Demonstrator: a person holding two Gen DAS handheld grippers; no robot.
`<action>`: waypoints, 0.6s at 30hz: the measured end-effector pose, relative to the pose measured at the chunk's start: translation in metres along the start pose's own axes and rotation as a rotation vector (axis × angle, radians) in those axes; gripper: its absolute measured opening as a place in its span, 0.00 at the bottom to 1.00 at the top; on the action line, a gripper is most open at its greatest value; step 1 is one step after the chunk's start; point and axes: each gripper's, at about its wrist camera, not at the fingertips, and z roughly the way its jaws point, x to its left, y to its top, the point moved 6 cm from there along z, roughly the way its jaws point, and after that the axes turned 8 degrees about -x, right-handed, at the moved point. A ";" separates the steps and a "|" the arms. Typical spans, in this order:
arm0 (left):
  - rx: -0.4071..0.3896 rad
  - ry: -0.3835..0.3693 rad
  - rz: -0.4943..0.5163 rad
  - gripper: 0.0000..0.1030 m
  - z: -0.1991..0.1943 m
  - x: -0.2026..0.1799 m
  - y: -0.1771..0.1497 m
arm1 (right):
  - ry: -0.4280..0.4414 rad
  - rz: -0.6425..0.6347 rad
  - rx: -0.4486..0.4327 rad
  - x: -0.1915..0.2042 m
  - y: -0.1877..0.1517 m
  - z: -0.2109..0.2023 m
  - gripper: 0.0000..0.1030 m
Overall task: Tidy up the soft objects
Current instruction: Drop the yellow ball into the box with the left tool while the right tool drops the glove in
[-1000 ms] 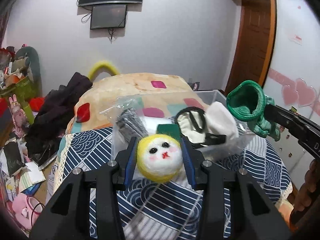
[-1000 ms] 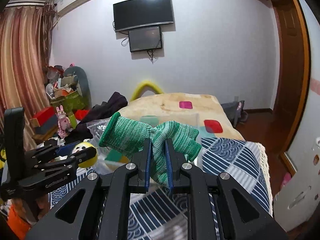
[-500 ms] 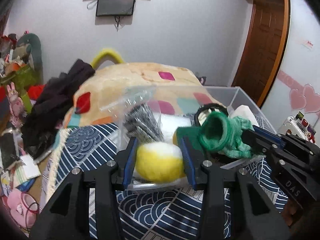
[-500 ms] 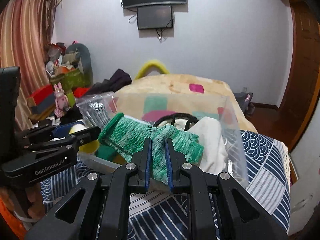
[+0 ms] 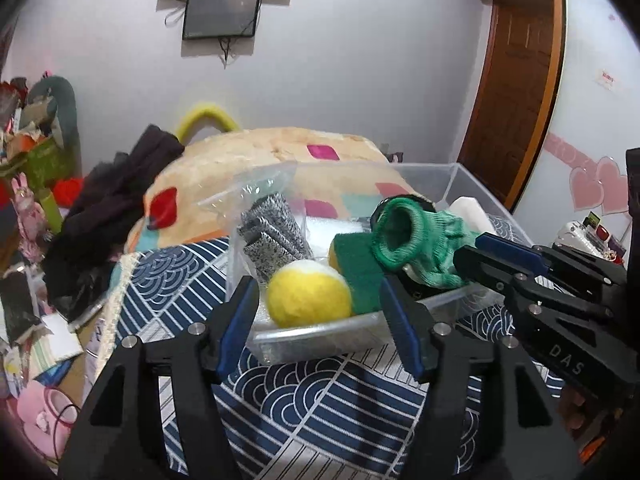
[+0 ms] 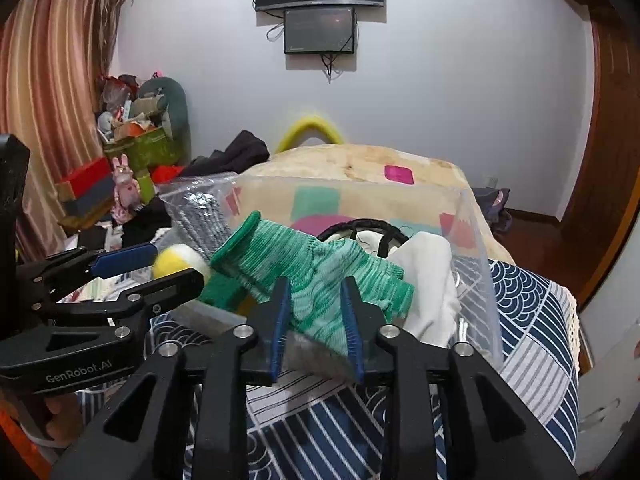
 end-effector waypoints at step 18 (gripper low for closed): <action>-0.278 0.048 0.063 0.82 -0.117 -0.028 0.038 | -0.008 0.033 -0.239 -0.004 0.029 -0.102 0.71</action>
